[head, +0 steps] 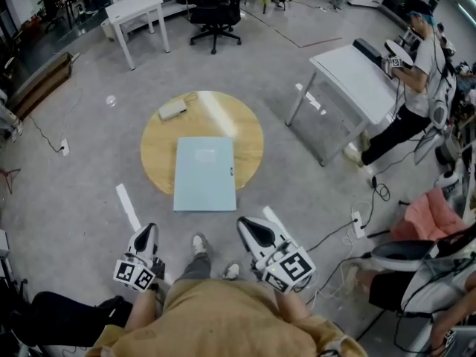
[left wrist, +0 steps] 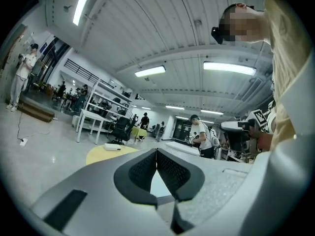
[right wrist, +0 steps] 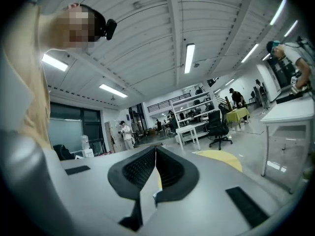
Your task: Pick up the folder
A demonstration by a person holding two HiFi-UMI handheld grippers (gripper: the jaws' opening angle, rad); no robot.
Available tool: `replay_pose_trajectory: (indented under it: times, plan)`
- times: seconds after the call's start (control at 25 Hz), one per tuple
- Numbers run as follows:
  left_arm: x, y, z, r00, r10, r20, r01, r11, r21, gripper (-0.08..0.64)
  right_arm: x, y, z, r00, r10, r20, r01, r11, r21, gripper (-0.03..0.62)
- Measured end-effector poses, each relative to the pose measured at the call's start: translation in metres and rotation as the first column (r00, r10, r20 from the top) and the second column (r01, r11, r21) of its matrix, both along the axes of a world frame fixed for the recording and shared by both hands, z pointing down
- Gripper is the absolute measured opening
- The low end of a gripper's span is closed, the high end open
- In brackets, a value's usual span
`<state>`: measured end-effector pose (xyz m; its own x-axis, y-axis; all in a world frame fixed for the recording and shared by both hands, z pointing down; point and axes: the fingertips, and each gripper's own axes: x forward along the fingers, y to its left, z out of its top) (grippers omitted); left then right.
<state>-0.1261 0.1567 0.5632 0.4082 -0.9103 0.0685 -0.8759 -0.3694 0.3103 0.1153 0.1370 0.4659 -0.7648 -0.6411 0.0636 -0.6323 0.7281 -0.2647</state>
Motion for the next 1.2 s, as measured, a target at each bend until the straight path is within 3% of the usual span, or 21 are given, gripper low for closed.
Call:
replay_pose_trajectory:
  times: [0.68, 1.2]
  plan:
    - [-0.058, -0.152, -0.004, 0.996, 0.086, -0.022, -0.086, 0.996, 0.018, 0.003, -0.062, -0.130, -0.012, 0.996, 0.086, -0.026, -0.085, 0.996, 0.012, 0.000]
    - [-0.084, -0.225, 0.013, 0.973, 0.217, -0.077, -0.217, 0.976, 0.007, 0.003, -0.103, -0.175, -0.005, 0.978, 0.194, -0.071, -0.195, 0.981, -0.001, 0.000]
